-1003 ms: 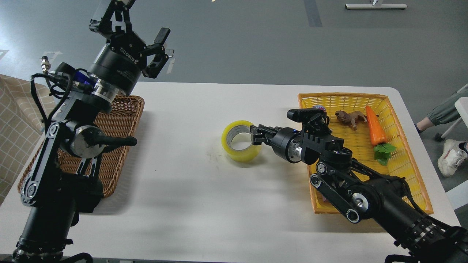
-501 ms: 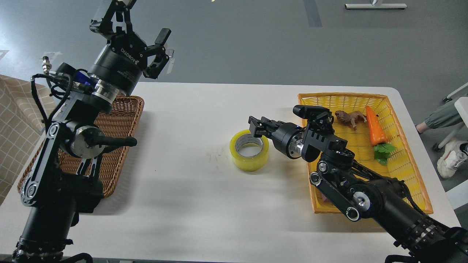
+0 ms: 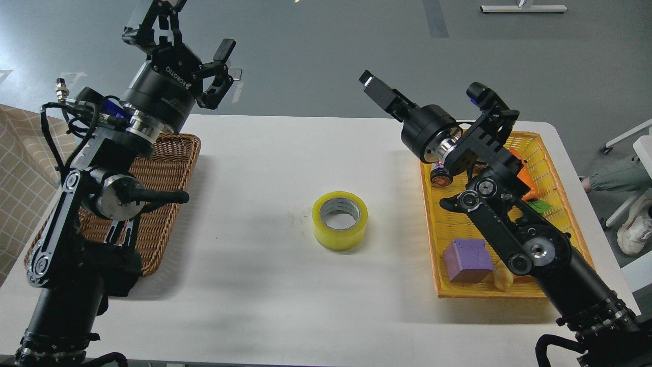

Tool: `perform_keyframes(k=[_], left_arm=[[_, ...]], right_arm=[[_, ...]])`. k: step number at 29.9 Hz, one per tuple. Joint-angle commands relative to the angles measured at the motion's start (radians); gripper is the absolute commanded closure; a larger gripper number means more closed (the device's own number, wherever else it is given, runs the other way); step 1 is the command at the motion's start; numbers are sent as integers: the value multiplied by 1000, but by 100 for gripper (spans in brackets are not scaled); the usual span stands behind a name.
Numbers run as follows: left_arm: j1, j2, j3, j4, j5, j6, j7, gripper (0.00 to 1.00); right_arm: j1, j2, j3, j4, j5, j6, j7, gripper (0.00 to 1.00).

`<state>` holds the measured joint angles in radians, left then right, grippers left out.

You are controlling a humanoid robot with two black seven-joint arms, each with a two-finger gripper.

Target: Place and transfer tape with both arms

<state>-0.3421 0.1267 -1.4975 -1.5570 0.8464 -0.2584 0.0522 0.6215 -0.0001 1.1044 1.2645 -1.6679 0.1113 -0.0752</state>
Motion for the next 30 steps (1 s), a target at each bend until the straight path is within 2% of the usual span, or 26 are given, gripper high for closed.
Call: perform_keyframes(k=[1,6,10,16,21,27,30], left_arm=[[-1,-1,0,0,-1,1,-3,2],[-1,1,0,0,-1,2,-6,2],[-1,-1,0,0,-1,2,-9,2],[-1,7,0,0,-1,-4,-11,2],[2,8,-1,0,-1,-13,-11,2],[5,10,-1,0,-1,-12,-12,2],[3,10,-6,0,-1,-12,-14,2]], right_arm=[[-75,0,52,197,166,1,3,0],[-153,0,159,331,185,1,3,0],[-183,0,246,348,198,4,0,0],[-216,0,376,466,447,21,2,0],[-227,0,451,469,519,22,12,0],[-236,0,503,469,536,79,8,0],[-236,0,517,457,687,117,-2,0]])
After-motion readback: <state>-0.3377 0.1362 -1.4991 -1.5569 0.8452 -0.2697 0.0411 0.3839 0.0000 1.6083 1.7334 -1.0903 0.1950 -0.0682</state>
